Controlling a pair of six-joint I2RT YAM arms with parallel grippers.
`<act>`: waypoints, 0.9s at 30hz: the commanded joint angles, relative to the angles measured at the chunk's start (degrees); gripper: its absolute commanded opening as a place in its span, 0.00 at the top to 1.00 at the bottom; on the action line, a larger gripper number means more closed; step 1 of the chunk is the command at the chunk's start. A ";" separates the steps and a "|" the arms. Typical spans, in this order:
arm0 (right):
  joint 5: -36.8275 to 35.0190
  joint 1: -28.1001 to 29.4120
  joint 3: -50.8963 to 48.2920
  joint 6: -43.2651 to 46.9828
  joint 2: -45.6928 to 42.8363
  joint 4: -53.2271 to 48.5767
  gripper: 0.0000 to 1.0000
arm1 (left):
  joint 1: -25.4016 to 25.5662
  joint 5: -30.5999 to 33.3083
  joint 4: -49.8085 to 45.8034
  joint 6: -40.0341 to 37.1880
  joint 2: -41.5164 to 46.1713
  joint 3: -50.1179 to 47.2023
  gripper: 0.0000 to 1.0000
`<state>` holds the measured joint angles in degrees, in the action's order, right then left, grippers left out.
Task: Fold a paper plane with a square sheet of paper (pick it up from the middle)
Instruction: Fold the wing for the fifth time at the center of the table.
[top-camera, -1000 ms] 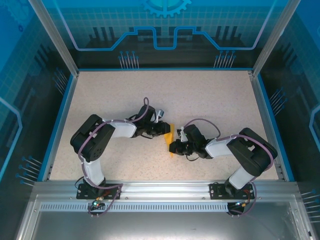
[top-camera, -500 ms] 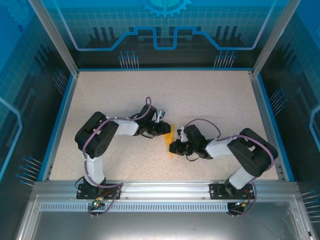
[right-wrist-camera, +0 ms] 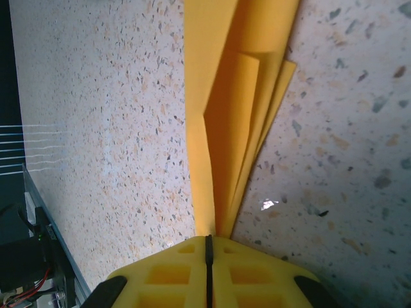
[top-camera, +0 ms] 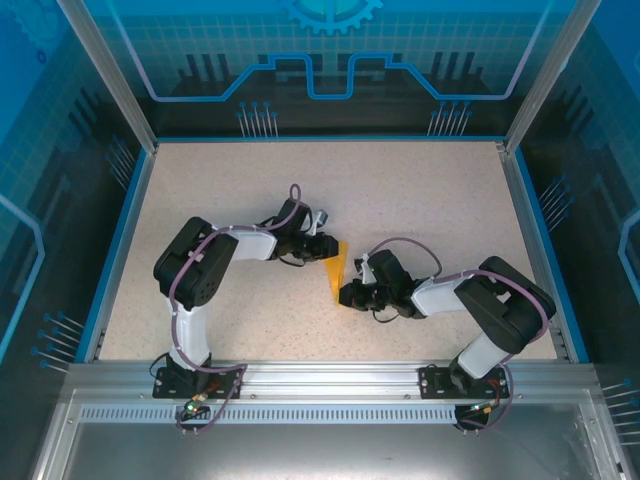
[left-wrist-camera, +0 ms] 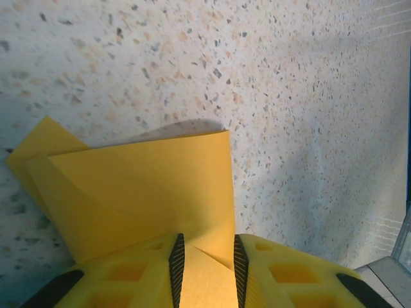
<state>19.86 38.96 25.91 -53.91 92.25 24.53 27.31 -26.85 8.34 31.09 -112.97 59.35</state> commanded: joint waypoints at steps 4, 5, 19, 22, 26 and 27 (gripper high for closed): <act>-3.08 -0.55 -2.14 2.18 -0.19 -10.43 0.91 | -1.21 -0.63 -2.18 -0.37 -1.57 0.83 0.70; -3.54 -0.48 -1.63 2.47 -1.60 -11.65 0.91 | -1.23 -0.73 -2.01 0.18 -1.52 0.44 0.70; -7.87 3.27 8.69 3.29 -10.17 -15.63 0.83 | -0.69 -1.54 -0.04 4.84 0.30 -1.30 0.70; -8.95 5.03 13.34 2.13 -4.77 -15.43 0.83 | -0.68 -2.13 -0.63 4.28 0.12 -0.73 0.70; -9.55 5.60 16.93 1.01 1.48 -13.87 0.83 | -0.68 -2.71 -1.29 3.28 0.11 -0.50 0.70; -10.09 5.52 17.52 0.92 2.85 -13.96 0.83 | -0.75 -3.02 -1.33 3.02 0.08 -0.38 0.70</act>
<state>10.94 44.01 41.60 -51.81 92.25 10.09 26.61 -28.18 10.94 35.73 -113.14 58.41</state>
